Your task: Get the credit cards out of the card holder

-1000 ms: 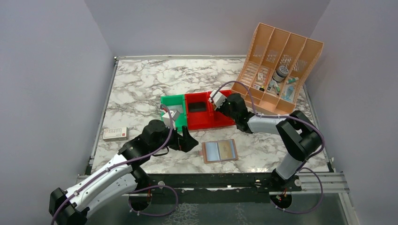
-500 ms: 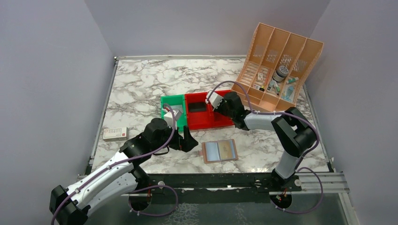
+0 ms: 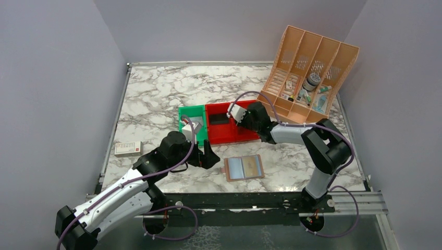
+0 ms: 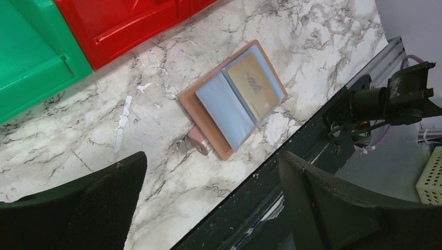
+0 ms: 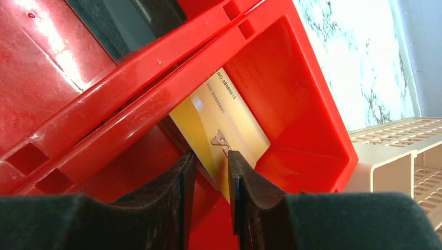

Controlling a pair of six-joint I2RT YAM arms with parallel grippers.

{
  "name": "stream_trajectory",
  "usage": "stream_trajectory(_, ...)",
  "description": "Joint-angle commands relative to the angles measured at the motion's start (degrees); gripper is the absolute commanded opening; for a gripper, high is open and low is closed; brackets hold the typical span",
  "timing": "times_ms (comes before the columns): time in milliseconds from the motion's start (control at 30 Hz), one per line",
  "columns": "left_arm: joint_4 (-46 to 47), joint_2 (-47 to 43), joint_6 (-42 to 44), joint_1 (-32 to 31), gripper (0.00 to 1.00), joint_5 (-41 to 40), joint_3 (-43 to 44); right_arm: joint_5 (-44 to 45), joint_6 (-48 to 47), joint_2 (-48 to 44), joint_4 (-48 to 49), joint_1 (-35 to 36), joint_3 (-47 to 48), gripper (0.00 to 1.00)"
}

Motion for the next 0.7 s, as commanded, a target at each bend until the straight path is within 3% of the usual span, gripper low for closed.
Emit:
stream_trajectory(0,0.62,-0.35,0.5,0.11,0.99,-0.73,0.15,1.49,-0.6,0.93,-0.98,0.22,1.62,0.3)
stream_trajectory(433,0.61,0.24,0.53,0.13,0.99,-0.29,0.24,6.72,3.02,-1.41,3.22,0.18,0.61,0.31)
stream_trajectory(533,0.58,0.52,0.54,0.15,0.99,-0.29,0.23,5.86,10.75,-5.32,3.56,0.17,0.62,0.32)
stream_trajectory(667,0.58,0.97,0.55,0.2,0.99,-0.45,0.26,1.93,28.12,-8.59,-2.23,0.18,2.66,0.31)
